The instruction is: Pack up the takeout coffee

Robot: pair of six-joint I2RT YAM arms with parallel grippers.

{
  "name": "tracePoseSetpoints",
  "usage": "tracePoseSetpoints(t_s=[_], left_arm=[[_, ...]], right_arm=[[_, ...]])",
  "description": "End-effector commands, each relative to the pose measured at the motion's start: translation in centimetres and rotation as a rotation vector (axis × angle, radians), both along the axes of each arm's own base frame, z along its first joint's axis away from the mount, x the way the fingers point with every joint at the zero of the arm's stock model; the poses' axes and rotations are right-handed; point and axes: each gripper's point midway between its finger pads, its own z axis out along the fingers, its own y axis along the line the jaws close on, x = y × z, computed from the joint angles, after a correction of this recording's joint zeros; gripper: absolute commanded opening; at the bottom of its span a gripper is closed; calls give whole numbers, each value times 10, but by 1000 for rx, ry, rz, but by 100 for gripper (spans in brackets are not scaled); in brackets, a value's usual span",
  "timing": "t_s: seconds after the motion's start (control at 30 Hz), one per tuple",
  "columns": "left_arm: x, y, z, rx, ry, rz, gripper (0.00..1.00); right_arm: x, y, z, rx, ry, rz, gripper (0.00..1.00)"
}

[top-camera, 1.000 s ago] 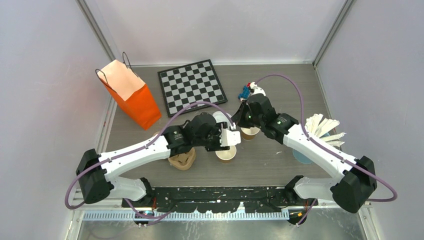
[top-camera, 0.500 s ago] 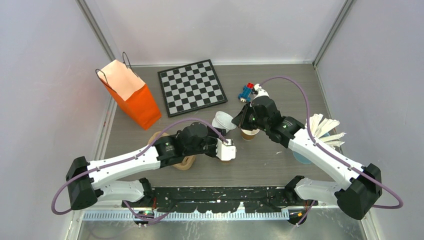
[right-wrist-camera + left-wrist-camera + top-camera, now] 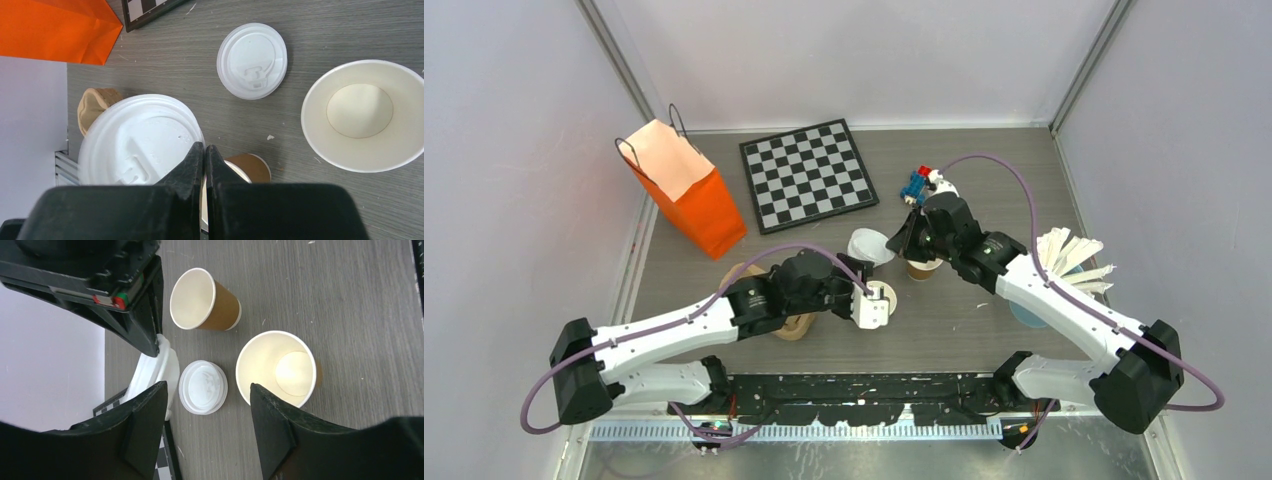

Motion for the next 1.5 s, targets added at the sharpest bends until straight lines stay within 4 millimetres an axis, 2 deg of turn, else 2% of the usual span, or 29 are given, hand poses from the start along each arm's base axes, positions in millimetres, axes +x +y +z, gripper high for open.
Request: tracePoseSetpoints(t_s=[0.0, 0.23, 0.7, 0.8, 0.9, 0.97, 1.03, 1.2, 1.37, 1.47], left_arm=[[-10, -5, 33, -121, -21, -48, 63], [0, 0, 27, -80, -57, -4, 63], [32, -11, 12, 4, -120, 92, 58], [32, -12, 14, -10, -115, 97, 53], [33, -12, 15, -31, -98, 117, 39], [35, -11, 17, -56, -75, 149, 35], [35, -10, 16, -73, -30, 186, 27], [39, -1, 16, -150, 126, 325, 22], [41, 6, 37, -323, 333, 406, 17], [33, 8, 56, -419, 486, 395, 16]], right_arm=[[5, 3, 1, 12, -4, -13, 0], [6, 8, -1, 18, 13, -4, 0], [-8, 19, 4, 91, 29, 63, 1], [-9, 18, 5, 94, 26, 63, 1], [-10, 18, 6, 103, 24, 64, 2], [-10, 19, 8, 112, 19, 62, 4], [-9, 18, 10, 117, 11, 57, 8], [-5, 8, 21, 113, -37, 11, 26], [8, -21, 48, 91, -186, -119, 47], [12, -37, 70, 98, -327, -157, 55]])
